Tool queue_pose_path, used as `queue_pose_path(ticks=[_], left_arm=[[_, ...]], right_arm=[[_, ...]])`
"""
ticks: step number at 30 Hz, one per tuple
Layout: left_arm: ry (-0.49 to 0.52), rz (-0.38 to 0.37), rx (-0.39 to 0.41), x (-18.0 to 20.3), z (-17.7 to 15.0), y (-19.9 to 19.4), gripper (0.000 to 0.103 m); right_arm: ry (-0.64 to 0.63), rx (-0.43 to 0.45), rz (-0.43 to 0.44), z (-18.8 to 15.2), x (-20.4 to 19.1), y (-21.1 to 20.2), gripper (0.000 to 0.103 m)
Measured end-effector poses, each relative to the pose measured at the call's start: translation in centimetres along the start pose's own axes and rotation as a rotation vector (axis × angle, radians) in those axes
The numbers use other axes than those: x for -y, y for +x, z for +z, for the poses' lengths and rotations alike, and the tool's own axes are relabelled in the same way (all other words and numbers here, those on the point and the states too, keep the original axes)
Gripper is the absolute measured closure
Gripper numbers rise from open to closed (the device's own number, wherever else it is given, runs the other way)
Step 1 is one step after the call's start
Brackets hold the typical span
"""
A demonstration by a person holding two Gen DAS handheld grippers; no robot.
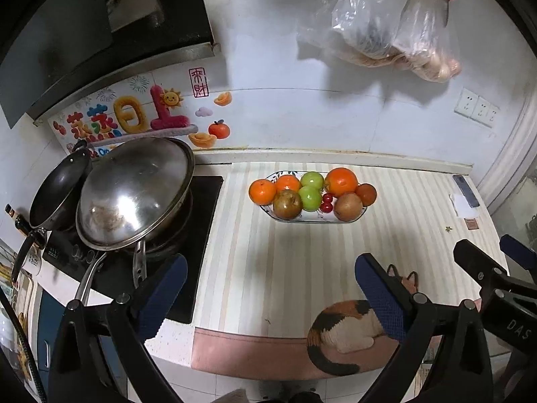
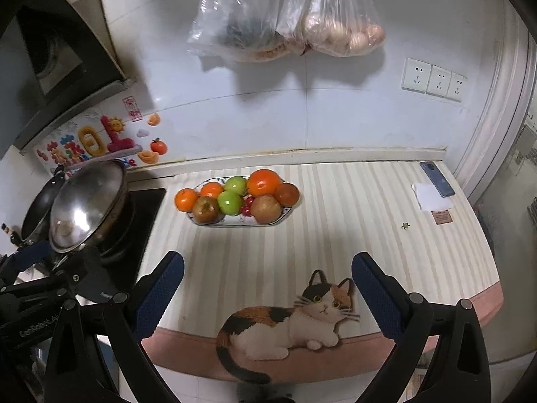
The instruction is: Organize fruits
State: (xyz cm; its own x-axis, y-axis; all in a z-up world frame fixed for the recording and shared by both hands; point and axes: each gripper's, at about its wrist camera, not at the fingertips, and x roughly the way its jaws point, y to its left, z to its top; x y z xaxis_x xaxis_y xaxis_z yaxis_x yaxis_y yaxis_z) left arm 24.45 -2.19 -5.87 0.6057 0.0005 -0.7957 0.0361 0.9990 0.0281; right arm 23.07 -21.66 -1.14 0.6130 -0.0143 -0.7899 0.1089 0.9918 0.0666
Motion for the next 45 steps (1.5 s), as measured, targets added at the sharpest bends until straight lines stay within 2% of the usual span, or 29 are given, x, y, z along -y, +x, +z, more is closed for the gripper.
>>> queue_pose_path(ticks=[5, 13, 45], left_arm=[[-0.003, 0.010, -0.008, 0.1, 1.0, 1.5, 0.001], [-0.020, 0.005, -0.035, 0.0, 1.9, 3.2, 0.001], [-0.012, 0.000, -0.018, 0.8, 0.2, 1.3, 0.001]], right_arm=[[0.005, -0.032, -0.004, 1.1, 0.6, 2.6, 0.001], [0.002, -0.055, -0.021, 1.7, 1.1, 4.5, 0.001], [-0.037, -0.040, -0.006, 0.7, 0.7, 2.5, 0.001]])
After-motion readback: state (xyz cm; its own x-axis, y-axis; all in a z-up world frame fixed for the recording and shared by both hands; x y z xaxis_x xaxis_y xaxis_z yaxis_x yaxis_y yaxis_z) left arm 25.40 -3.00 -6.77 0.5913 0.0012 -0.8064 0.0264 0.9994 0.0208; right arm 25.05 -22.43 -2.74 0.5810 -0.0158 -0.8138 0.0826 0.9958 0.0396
